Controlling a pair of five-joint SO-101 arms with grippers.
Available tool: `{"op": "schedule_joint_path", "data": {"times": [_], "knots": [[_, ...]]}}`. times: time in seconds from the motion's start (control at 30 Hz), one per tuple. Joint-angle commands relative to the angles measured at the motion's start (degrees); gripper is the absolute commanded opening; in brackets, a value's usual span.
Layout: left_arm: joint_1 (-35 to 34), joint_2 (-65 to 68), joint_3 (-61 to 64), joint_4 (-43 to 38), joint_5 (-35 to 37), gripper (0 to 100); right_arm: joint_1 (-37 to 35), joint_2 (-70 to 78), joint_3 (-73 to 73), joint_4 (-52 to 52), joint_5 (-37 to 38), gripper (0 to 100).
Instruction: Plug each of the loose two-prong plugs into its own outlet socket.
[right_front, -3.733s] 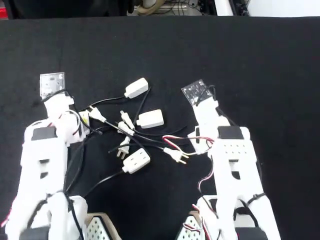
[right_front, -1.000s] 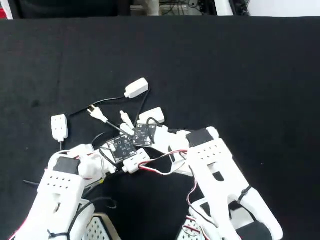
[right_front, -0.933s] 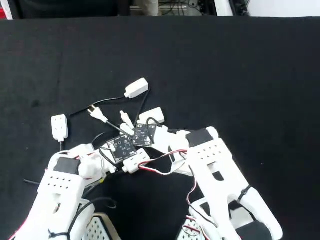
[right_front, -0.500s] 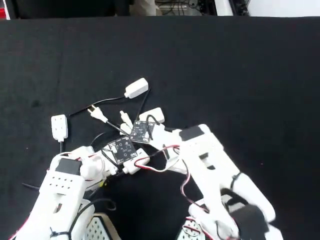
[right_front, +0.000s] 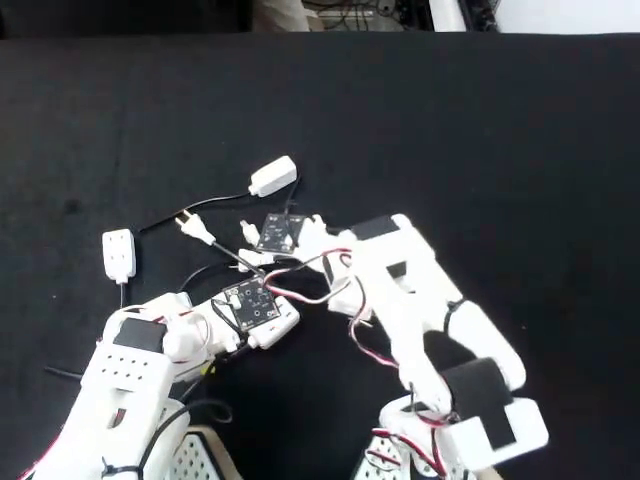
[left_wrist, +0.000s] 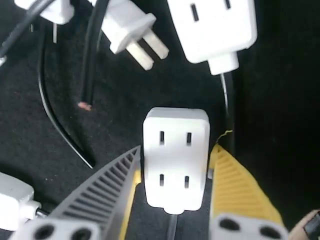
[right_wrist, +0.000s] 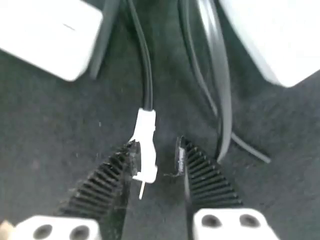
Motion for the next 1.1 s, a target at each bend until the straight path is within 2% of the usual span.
{"op": "schedule_joint_path", "data": {"times": [0.0, 0.3, 0.37, 0.57, 0.67, 0.8, 0.9, 1.07], "knots": [[0.7, -0.2, 0.4, -0.1, -0.1, 22, 1.2, 1.4, -2.8, 1.9, 1.2, 12.8], [0.6, -0.2, 0.4, -0.1, -0.1, 22, 1.1, 10.7, -3.2, 2.2, 0.8, 12.8], [0.6, -0.2, 0.5, -0.1, -0.1, 22, 1.1, 12.4, -4.9, 5.5, 0.8, 12.6], [0.6, -0.2, 0.5, 0.0, -0.1, 22, -0.8, 16.2, -5.9, 11.4, 1.0, 2.8], [0.6, -0.2, 0.5, 0.0, -0.1, 22, -1.7, 18.1, -5.9, 12.6, 1.1, 1.3], [0.6, -0.2, 0.5, 0.0, -0.1, 22, -1.6, 18.3, -7.2, 12.5, 0.6, 1.2], [0.6, -0.2, 0.5, 0.0, -0.1, 22, 0.0, 17.9, -10.2, 12.6, -2.7, 1.2], [0.6, -0.2, 0.5, 0.0, 0.4, 22, 2.7, 9.9, -12.9, 12.7, -6.9, 1.2]]}}
